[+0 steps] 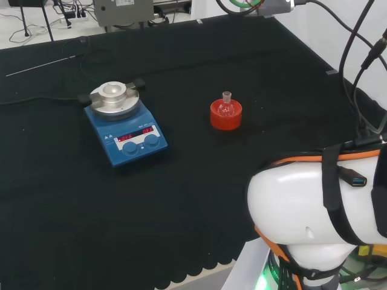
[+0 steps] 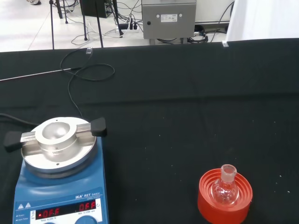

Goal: Pick up the round-bottom flask.

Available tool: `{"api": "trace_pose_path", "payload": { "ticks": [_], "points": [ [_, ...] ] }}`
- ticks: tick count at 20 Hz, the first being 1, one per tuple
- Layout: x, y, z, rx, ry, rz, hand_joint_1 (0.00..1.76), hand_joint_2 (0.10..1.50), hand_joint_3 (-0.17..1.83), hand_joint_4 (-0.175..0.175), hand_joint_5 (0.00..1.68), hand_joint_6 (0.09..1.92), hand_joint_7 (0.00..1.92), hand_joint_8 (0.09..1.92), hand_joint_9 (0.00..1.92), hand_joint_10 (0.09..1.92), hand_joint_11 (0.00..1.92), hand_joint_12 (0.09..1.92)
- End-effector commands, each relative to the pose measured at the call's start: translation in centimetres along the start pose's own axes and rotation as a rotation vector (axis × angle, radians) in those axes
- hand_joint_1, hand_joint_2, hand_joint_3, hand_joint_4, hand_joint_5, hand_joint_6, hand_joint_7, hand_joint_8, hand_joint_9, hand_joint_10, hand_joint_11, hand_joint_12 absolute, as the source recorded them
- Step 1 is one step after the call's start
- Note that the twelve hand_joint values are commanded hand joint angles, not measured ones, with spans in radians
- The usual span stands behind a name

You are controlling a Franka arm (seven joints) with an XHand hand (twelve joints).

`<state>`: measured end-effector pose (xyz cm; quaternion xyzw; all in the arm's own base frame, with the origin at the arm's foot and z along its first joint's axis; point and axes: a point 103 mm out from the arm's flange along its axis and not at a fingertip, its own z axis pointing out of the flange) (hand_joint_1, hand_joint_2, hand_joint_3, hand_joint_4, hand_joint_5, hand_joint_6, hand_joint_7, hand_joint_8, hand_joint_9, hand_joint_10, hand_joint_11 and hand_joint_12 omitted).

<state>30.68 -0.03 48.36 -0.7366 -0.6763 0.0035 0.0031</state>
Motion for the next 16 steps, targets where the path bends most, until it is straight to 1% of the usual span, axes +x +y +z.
{"api": "trace_pose_path", "payload": {
  "ticks": [1, 9, 16],
  "points": [
    [0.07, 0.06, 0.14, -0.007, -0.009, 0.001, 0.06, 1.31, 0.29, -0.019, 0.32, 0.09, 0.09, 0.44, 0.14, 0.63, 0.0, 0.98],
    [0.37, 0.06, 0.09, -0.004, -0.013, 0.007, 0.05, 1.32, 0.27, -0.024, 0.33, 0.09, 0.09, 0.45, 0.15, 0.63, 0.0, 1.0],
    [0.75, 0.19, 0.7, 0.004, -0.022, 0.023, 0.05, 1.32, 0.27, -0.025, 0.33, 0.09, 0.09, 0.45, 0.15, 0.64, 0.0, 1.0]
  ]
}}
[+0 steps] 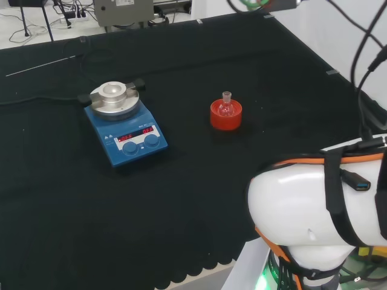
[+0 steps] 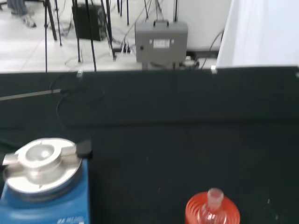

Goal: Pick up the round-bottom flask.

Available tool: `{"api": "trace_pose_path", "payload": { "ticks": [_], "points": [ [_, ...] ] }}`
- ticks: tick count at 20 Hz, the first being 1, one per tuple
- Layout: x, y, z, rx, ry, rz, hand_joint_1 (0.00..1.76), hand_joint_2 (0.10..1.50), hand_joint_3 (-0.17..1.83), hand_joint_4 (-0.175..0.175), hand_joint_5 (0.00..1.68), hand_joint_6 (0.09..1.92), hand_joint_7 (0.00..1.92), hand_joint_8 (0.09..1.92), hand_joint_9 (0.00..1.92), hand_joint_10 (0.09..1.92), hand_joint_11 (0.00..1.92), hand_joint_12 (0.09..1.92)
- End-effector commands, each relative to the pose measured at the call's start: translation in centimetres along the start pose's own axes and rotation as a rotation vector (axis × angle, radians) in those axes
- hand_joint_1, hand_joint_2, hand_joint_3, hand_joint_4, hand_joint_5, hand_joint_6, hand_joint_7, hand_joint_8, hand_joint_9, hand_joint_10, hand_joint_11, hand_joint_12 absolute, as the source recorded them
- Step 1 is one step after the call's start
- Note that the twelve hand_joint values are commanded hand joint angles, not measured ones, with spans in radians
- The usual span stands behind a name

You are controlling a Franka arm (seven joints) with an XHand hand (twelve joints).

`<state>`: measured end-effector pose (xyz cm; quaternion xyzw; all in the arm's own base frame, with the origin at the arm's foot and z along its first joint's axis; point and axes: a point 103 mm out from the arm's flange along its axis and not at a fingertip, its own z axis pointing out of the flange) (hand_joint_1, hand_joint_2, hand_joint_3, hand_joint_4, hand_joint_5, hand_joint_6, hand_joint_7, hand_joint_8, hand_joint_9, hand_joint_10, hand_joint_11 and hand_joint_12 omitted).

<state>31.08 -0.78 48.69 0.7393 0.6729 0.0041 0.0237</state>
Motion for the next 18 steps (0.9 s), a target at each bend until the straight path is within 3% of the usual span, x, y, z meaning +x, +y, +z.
{"api": "trace_pose_path", "payload": {
  "ticks": [1, 10, 18],
  "points": [
    [1.5, -0.4, 1.0, 0.054, 0.003, 0.016, 0.05, 1.32, 0.27, -0.025, 0.33, 0.09, 0.09, 0.45, 0.15, 0.64, 0.0, 1.0],
    [0.8, 0.0, 2.8, 0.069, 0.006, 0.059, 0.06, 1.33, 0.26, -0.026, 0.33, 0.09, 0.1, 0.45, 0.15, 0.64, 0.0, 1.0],
    [-1.2, 3.3, 7.5, 0.117, 0.024, 0.109, 0.09, 1.32, 0.23, -0.027, 0.34, 0.09, 0.1, 0.46, 0.15, 0.65, 0.0, 1.0]
  ]
}}
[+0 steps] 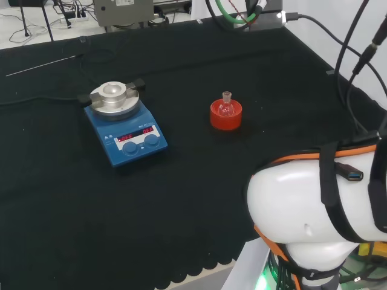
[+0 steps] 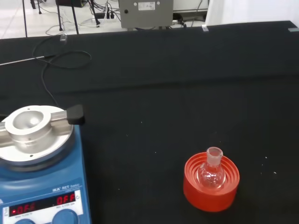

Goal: Pick up the round-bottom flask.

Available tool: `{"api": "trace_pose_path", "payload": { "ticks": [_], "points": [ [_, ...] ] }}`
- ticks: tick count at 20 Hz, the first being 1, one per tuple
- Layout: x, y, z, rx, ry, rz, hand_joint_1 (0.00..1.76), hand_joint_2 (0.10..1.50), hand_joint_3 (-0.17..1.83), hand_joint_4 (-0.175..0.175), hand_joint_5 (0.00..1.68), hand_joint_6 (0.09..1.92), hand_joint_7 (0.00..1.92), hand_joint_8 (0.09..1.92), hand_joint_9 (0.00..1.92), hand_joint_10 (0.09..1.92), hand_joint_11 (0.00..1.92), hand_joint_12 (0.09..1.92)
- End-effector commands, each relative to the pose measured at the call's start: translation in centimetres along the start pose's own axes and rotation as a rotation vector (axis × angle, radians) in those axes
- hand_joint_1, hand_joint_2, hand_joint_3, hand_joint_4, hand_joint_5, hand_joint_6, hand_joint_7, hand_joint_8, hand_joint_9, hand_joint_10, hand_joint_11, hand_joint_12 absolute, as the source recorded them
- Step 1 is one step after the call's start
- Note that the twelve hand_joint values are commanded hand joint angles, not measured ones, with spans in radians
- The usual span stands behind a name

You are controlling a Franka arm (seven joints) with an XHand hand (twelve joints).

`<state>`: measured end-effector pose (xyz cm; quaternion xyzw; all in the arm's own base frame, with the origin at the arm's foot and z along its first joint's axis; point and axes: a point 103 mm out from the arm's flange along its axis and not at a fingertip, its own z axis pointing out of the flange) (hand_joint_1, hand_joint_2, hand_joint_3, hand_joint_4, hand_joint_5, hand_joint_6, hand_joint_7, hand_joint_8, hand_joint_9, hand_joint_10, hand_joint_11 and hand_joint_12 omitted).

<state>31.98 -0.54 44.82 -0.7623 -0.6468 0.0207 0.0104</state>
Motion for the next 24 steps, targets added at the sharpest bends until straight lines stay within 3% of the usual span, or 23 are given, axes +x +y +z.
{"api": "trace_pose_path", "payload": {
  "ticks": [1, 11, 24],
  "points": [
    [-1.8, 3.6, 4.1, 0.039, 0.019, 0.046, 0.09, 1.32, 0.23, -0.028, 0.34, 0.09, 0.1, 0.46, 0.15, 0.65, 0.0, 1.0],
    [-7.1, 8.8, 10.0, 0.066, 0.099, 0.125, 0.13, 1.31, 0.21, -0.033, 0.34, 0.09, 0.1, 0.47, 0.16, 0.66, 0.0, 1.01],
    [-8.1, 11.8, 17.5, 0.107, 0.162, 0.145, 0.23, 1.3, 0.18, -0.042, 0.37, 0.09, 0.12, 0.51, 0.19, 0.68, 0.0, 1.04]
  ]
}}
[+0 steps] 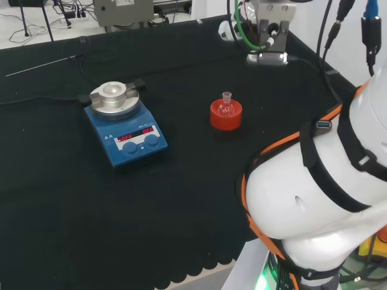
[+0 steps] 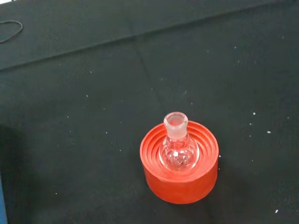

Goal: Pick up the round-bottom flask.

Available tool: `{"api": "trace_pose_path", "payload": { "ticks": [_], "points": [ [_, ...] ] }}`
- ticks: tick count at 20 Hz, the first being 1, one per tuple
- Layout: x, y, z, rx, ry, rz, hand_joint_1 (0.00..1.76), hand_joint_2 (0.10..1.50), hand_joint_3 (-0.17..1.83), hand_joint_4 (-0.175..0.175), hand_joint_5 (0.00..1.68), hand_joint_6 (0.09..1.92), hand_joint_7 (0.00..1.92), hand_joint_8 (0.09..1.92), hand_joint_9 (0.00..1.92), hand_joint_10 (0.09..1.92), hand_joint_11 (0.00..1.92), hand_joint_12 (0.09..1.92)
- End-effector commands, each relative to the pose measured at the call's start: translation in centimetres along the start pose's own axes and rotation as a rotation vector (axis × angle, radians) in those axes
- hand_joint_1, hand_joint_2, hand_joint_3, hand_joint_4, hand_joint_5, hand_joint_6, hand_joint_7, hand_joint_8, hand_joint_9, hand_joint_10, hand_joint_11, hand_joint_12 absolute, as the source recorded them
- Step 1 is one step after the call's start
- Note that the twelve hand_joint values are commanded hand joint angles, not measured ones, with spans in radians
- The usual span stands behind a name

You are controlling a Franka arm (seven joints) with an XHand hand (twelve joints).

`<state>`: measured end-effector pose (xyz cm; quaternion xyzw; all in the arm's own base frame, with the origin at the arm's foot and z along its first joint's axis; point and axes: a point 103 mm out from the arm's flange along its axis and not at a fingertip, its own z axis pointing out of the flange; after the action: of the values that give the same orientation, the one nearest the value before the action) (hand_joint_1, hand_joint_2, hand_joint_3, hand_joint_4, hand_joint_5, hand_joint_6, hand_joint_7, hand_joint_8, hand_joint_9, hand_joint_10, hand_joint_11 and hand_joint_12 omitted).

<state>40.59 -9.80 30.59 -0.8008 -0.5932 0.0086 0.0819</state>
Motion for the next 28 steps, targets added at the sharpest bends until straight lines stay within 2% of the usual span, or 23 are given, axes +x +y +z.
{"api": "trace_pose_path", "payload": {
  "ticks": [1, 9, 13, 17, 22, 28],
  "points": [
    [-0.8, 1.8, 4.0, 0.023, 0.044, 0.009, 0.23, 1.3, 0.18, -0.042, 0.37, 0.09, 0.12, 0.51, 0.2, 0.68, 0.0, 1.05],
    [-1.9, 3.1, 8.7, 0.084, 0.084, 0.027, 0.31, 1.26, 0.16, -0.048, 0.38, 0.09, 0.13, 0.54, 0.23, 0.69, 0.0, 1.11],
    [-2.3, 3.8, 10.4, 0.092, 0.118, 0.045, 0.39, 1.19, 0.13, -0.043, 0.37, 0.09, 0.14, 0.56, 0.24, 0.69, 0.0, 1.11],
    [-2.5, 4.4, 11.9, 0.089, 0.14, 0.058, 0.51, 1.11, 0.11, -0.039, 0.43, 0.09, 0.15, 0.57, 0.26, 0.7, 0.0, 1.11],
    [-2.3, 5.1, 13.1, 0.057, 0.176, 0.076, 0.63, 1.04, 0.08, -0.042, 0.47, 0.09, 0.16, 0.58, 0.28, 0.7, 0.0, 1.12],
    [-2.1, 5.6, 15.0, 0.071, 0.207, 0.091, 0.69, 0.99, 0.07, -0.047, 0.5, 0.09, 0.18, 0.59, 0.31, 0.7, 0.0, 1.13]
  ]
}}
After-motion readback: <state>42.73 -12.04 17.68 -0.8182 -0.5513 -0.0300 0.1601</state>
